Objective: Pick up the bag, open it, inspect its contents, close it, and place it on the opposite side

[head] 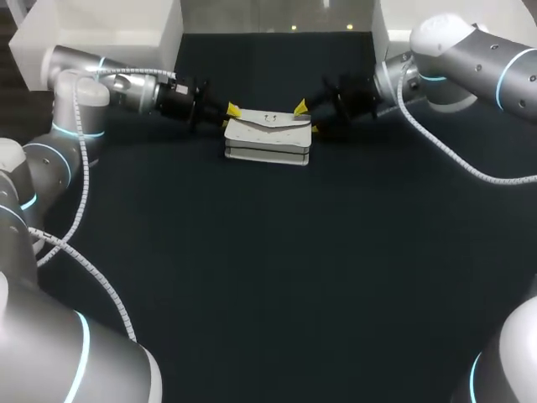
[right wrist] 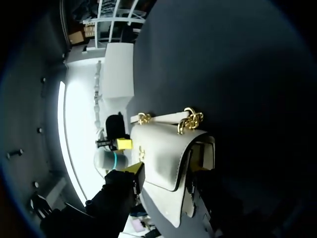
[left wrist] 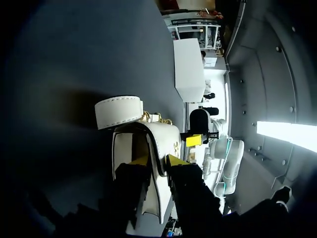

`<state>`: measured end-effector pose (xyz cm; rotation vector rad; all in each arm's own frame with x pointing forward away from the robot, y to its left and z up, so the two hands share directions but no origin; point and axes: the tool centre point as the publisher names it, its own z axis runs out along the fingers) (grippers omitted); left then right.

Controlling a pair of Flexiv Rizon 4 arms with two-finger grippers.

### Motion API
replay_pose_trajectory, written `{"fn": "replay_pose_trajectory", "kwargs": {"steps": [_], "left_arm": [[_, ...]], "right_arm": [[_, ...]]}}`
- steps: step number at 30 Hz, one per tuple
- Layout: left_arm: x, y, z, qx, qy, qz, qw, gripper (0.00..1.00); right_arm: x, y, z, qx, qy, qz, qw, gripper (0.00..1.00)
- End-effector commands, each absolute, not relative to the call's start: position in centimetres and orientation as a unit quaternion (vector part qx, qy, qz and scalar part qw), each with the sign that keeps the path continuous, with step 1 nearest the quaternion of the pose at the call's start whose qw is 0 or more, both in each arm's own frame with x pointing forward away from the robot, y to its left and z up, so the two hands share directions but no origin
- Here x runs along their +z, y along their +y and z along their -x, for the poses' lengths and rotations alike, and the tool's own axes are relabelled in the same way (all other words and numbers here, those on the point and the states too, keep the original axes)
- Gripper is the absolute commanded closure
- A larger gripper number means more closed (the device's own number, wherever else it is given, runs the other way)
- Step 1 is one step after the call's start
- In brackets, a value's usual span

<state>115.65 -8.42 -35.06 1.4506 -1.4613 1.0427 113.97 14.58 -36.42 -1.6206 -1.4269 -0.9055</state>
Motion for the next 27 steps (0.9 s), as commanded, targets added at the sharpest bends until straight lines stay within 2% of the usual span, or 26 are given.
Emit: {"fn": "replay_pose_trajectory", "kwargs": {"steps": [1,8,11,13,14,15,16,23,24,25,26,27], "left_arm": [[-35.5,-8.5,-116.4,0.406,-0.583,-0.569,0.415,1.0],[-35.8,-8.4,-116.1,0.409,-0.58,-0.571,0.413,1.0],[-35.8,-8.4,-116.1,0.411,-0.579,-0.573,0.41,1.0],[-35.8,-8.4,-116.0,0.412,-0.579,-0.573,0.409,1.0],[-35.8,-8.4,-116.0,0.412,-0.579,-0.574,0.408,1.0],[-35.9,-8.4,-116.0,0.412,-0.579,-0.574,0.407,1.0],[-35.9,-8.4,-116.0,0.413,-0.579,-0.574,0.407,1.0],[-35.8,-8.4,-115.7,0.415,-0.579,-0.572,0.406,1.0],[-35.7,-8.3,-115.6,0.416,-0.579,-0.572,0.406,1.0],[-35.6,-8.2,-115.6,0.418,-0.578,-0.571,0.405,0.8],[-35.5,-8.2,-115.5,0.42,-0.579,-0.571,0.404,0.75],[-35.4,-8.2,-115.5,0.421,-0.579,-0.57,0.403,0.74]], "right_arm": [[-37.1,14.5,-114.3,-0.354,-0.558,0.631,0.407,0.55],[-37.2,14.4,-113.6,-0.355,-0.546,0.629,0.425,0.53],[-37.1,14.6,-113.4,-0.353,-0.547,0.625,0.432,0.6],[-37.1,14.7,-113.2,-0.351,-0.547,0.621,0.438,0.69],[-37.0,14.8,-113.2,-0.35,-0.547,0.621,0.439,0.8],[-37.0,14.8,-113.1,-0.348,-0.548,0.62,0.442,0.97],[-37.0,14.9,-113.0,-0.345,-0.549,0.619,0.443,1.0],[-37.5,15.1,-113.0,-0.332,-0.543,0.626,0.451,1.0],[-37.5,15.1,-113.0,-0.332,-0.542,0.627,0.45,0.94],[-37.4,15.0,-113.0,-0.332,-0.541,0.628,0.45,0.64],[-37.3,14.9,-112.9,-0.331,-0.541,0.63,0.449,0.47],[-37.2,14.8,-112.8,-0.332,-0.54,0.632,0.446,0.24]]}}
